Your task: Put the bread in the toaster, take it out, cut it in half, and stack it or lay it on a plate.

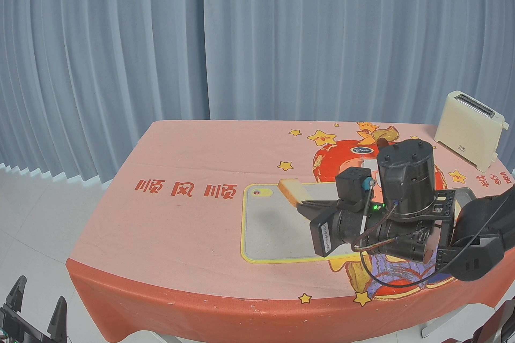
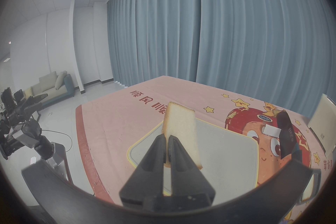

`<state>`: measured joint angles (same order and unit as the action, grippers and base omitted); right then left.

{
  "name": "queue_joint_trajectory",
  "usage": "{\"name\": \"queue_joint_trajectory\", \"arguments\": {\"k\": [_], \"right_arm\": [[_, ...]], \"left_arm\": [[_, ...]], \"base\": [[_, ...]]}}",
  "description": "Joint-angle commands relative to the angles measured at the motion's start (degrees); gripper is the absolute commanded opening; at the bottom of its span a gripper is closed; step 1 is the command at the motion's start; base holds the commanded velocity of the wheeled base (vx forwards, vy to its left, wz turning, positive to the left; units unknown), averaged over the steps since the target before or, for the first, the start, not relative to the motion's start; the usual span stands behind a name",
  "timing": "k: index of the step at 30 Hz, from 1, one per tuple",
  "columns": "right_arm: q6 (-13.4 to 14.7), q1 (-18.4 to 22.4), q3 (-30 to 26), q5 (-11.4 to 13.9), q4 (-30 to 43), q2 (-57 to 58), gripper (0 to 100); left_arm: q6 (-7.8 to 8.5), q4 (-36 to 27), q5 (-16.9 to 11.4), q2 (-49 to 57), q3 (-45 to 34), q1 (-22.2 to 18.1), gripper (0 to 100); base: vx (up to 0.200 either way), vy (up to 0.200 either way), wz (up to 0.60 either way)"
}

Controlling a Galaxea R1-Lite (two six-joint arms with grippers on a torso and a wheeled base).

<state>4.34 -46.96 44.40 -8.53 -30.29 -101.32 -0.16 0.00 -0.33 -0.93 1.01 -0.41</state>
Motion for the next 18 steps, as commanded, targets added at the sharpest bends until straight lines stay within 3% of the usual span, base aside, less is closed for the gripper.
{"name": "queue_joint_trajectory", "arguments": {"k": [1, 18], "right_arm": [[0.0, 0.3, -0.6, 0.0, -0.4, 1.5, 0], [-0.1, 1.7, -0.5, 0.0, -0.4, 1.6, 0]], "left_arm": [[-0.02, 0.0, 0.0, 0.9, -1.0, 0.0, 100], [-0.02, 0.0, 0.0, 0.9, -1.0, 0.0, 100]], "base": [[0.0, 0.0, 0.0], [0.0, 0.0, 0.0]]}}
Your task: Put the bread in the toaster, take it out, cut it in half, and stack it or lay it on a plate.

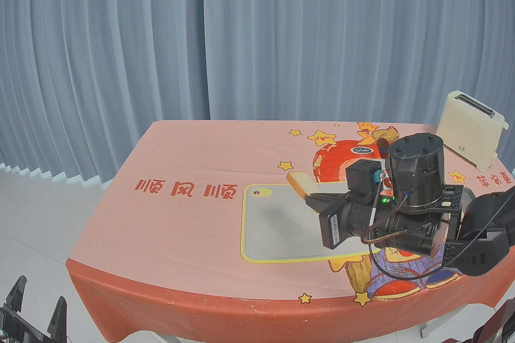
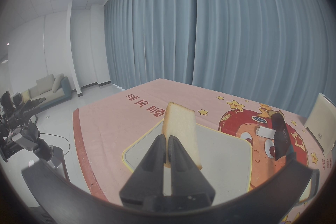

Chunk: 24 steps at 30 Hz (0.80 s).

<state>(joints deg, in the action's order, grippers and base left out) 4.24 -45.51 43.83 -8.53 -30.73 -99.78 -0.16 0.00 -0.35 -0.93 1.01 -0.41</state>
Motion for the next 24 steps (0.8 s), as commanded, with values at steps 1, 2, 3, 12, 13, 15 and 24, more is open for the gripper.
{"name": "queue_joint_trajectory", "arguments": {"k": [1, 2, 3, 12, 13, 15, 24], "right_arm": [[0.0, 0.3, 0.0, 0.0, 0.0, 0.0, 0], [0.0, 0.4, 0.0, 0.0, 0.0, 0.0, 0], [0.0, 0.4, -0.1, 0.0, 0.0, 0.0, 0], [0.0, 0.4, -0.1, 0.0, 0.0, 0.1, 0], [0.0, 0.3, -0.1, 0.0, 0.1, 0.1, 0], [0.0, 0.3, -0.1, 0.0, 0.1, 0.1, 0], [0.0, 0.3, -0.1, 0.0, 0.1, -0.2, 0]], "left_arm": [[-0.02, 0.0, 0.0, 0.9, -1.0, 0.0, 100], [-0.02, 0.0, 0.0, 0.9, -1.0, 0.0, 100], [-0.02, 0.0, 0.0, 0.9, -1.0, 0.0, 100], [-0.02, -0.1, 0.1, 0.9, -1.0, 0.0, 100], [-0.02, 0.0, 0.1, 0.9, -1.0, 0.0, 100], [-0.02, 0.0, 0.1, 0.9, -1.0, 0.0, 100], [-0.11, -0.1, 0.1, 0.9, -1.0, 0.0, 100]], "base": [[0.0, 0.0, 0.0], [0.0, 0.0, 0.0], [0.0, 0.0, 0.0], [0.0, 0.0, 0.0], [0.0, 0.0, 0.0], [0.0, 0.0, 0.0], [0.0, 0.0, 0.0]]}}
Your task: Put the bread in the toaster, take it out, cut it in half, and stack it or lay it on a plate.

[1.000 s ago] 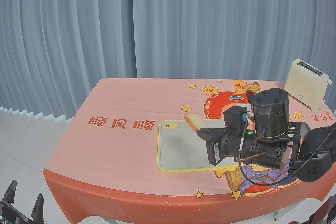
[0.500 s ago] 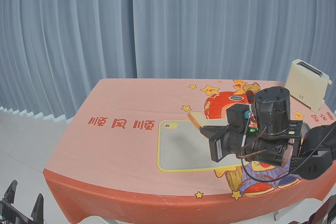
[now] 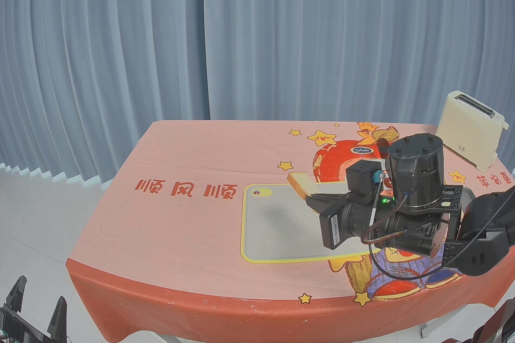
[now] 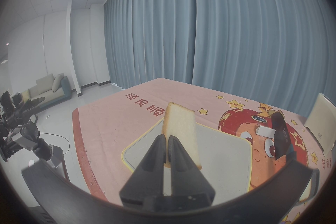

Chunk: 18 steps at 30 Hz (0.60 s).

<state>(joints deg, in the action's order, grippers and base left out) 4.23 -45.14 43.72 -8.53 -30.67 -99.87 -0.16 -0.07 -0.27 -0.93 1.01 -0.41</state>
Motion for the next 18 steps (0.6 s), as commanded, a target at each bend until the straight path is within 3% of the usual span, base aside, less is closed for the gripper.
{"name": "queue_joint_trajectory", "arguments": {"k": [1, 3, 18], "right_arm": [[0.0, 0.0, 0.0, 0.0, 0.0, -0.1, 0], [0.0, 0.0, 0.0, 0.0, -0.1, -0.1, 0], [0.0, 0.0, 0.0, -0.1, 0.0, -0.2, 0]], "left_arm": [[-0.11, 0.1, 0.1, 0.9, -1.0, 0.0, 100], [-0.11, 0.0, 0.1, 0.9, -1.0, 0.0, 100], [-0.28, 0.0, 0.1, 0.9, -1.0, 0.0, 100]], "base": [[0.0, 0.0, 0.0], [0.0, 0.0, 0.0], [0.0, -0.2, 0.0]]}}
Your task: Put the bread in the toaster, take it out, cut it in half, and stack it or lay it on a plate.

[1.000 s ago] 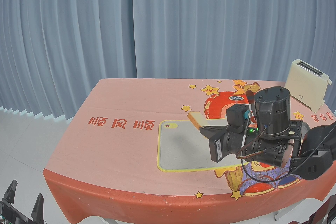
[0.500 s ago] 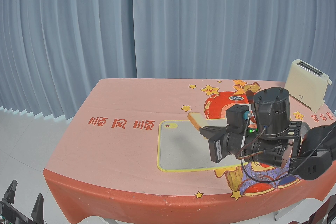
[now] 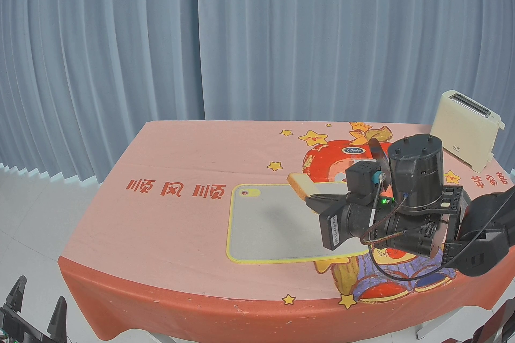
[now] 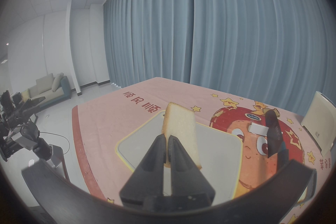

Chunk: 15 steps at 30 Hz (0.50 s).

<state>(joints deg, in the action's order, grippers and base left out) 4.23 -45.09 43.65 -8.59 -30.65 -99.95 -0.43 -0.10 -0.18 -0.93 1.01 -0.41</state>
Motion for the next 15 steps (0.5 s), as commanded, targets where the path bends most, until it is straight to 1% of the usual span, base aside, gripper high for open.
{"name": "queue_joint_trajectory", "arguments": {"k": [1, 15], "right_arm": [[0.0, -0.1, 0.0, 0.0, 0.0, -0.1, 0], [0.0, 0.0, -0.1, 0.0, 0.0, -0.2, 0]], "left_arm": [[-0.01, 0.0, 0.0, 0.9, -1.0, 0.0, 100], [-0.01, 0.0, 0.0, 0.9, -1.0, 0.0, 100]], "base": [[0.0, -0.2, 0.0], [0.0, -0.2, 0.0]]}}
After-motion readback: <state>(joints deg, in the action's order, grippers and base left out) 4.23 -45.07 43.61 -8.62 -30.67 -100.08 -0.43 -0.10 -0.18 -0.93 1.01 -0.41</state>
